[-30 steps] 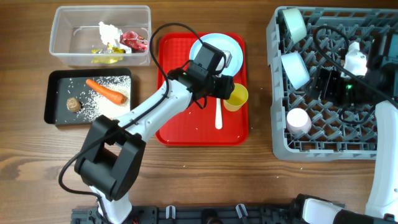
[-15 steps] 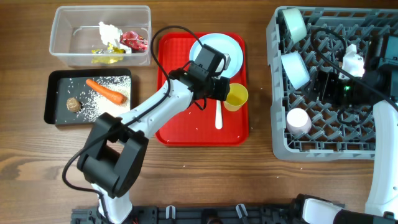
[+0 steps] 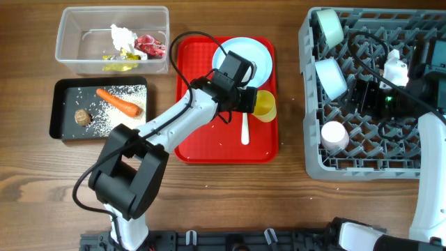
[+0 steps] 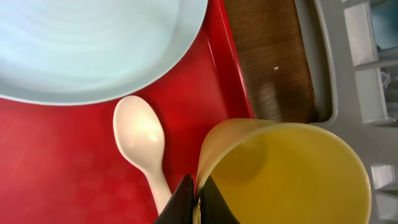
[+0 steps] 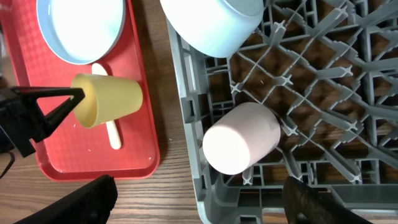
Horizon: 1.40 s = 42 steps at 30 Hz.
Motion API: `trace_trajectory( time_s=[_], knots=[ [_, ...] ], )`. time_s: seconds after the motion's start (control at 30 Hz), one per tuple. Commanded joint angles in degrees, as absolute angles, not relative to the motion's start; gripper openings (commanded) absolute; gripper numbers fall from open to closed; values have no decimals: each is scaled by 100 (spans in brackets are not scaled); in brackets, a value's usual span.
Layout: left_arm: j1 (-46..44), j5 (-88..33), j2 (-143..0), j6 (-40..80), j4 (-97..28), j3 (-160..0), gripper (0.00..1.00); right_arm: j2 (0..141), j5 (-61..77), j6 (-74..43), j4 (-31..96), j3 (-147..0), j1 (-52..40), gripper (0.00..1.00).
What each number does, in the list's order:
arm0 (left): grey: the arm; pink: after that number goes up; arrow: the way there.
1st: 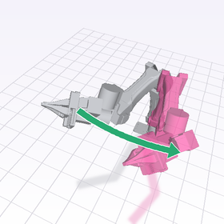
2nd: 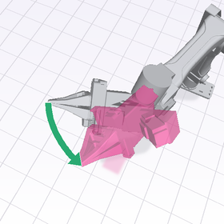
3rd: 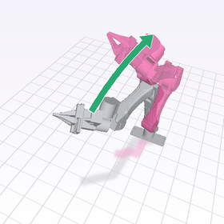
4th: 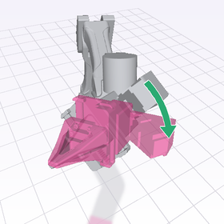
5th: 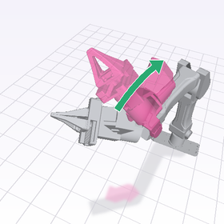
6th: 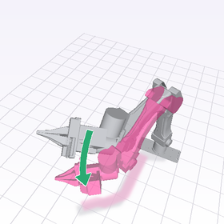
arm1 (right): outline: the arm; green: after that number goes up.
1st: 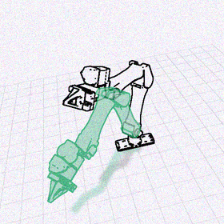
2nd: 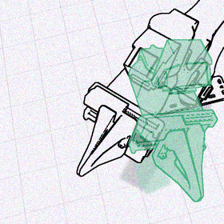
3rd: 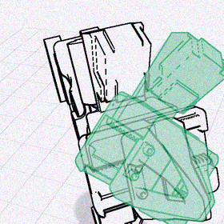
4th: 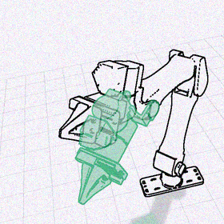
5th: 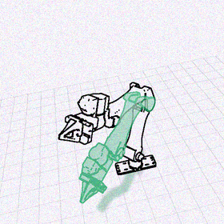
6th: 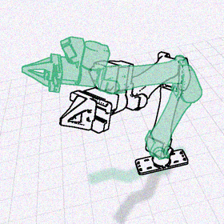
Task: Sort waste into correct bins and load items into the dishwasher rack
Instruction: 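Grasp the yellow cup with the left gripper and lift it, then hand the yellow cup from the left gripper to the right gripper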
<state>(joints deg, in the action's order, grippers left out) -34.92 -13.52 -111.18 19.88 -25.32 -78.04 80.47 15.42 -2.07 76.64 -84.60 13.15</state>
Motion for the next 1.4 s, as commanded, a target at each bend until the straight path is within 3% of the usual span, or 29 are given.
trace_trajectory(
  time_s=[0.0, 0.27, 0.4, 0.57, 0.77, 1.07, 1.37],
  knots=[
    [-3304, -1813, -10927, 2322, -2593, -7769, 4, 8077, 1684, -128, 7631, -8407, 1297, 87],
    [-2045, -4226, -10226, 2316, -3035, -7769, 4, 8079, 3063, 611, 7496, -8407, 1297, 87],
    [-1221, -5994, -10136, 2272, -3065, -7769, 4, 8079, 4451, 1199, 7199, -8385, 1293, 86],
    [-827, -7122, -10136, 2180, -3072, -7767, 4, 8079, 5946, 1715, 6643, -8180, 1122, 87],
    [-963, -7520, -10136, 2102, -3065, -7767, 4, 8086, 6989, 1525, 5339, -7474, 600, 87],
    [-1131, -7522, -10136, 2056, -3044, -7767, 4, 8123, 7253, -36, 2762, -6357, -204, 89],
    [-1131, -7671, -10136, 2053, -3037, -7767, 4, 8272, 6827, -272, 2290, -6228, -735, 95]
  ],
)
